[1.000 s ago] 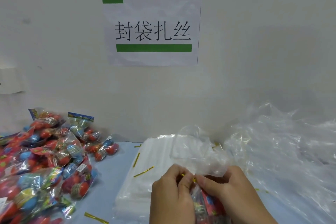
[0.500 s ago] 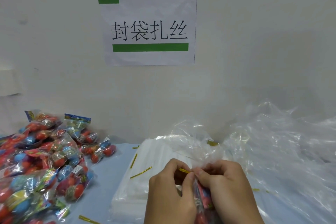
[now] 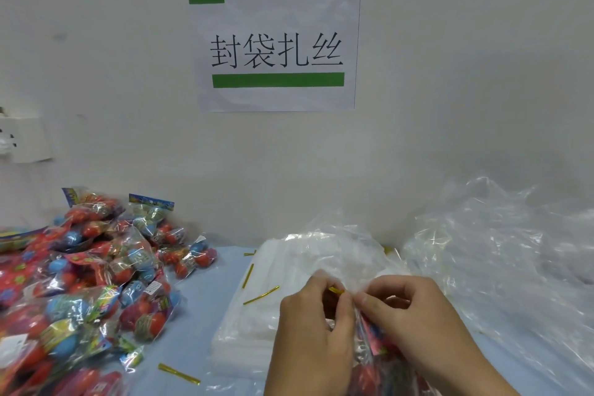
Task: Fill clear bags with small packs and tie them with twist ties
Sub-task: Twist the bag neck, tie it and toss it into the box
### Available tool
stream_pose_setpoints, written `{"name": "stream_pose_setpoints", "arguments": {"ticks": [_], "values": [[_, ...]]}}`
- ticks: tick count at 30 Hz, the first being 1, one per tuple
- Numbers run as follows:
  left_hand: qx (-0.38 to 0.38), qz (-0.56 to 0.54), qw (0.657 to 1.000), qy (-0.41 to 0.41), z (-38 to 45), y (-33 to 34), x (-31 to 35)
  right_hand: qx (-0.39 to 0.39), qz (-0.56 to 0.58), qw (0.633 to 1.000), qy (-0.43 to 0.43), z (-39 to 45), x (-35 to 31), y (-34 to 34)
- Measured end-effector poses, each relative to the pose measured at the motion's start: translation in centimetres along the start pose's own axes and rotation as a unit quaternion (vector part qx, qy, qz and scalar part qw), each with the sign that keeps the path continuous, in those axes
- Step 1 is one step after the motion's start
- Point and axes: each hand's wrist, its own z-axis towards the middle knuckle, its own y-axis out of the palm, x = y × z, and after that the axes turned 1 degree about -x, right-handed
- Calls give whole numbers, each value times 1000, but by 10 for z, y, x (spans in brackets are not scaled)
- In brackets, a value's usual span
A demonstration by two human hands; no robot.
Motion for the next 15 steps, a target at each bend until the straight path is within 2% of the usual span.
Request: {"name": "stream_pose_setpoints", "arguments": {"ticks": [7, 10, 15], "values": [[9, -19, 1000, -17, 0, -2, 1, 15, -37, 999, -14, 0, 1, 6], [-14, -5, 999, 35, 0, -3, 0, 35, -34, 999, -10, 0, 0, 5], [3, 94, 987, 130, -1, -1, -2, 46, -8, 999, -9, -2, -1, 3]]}}
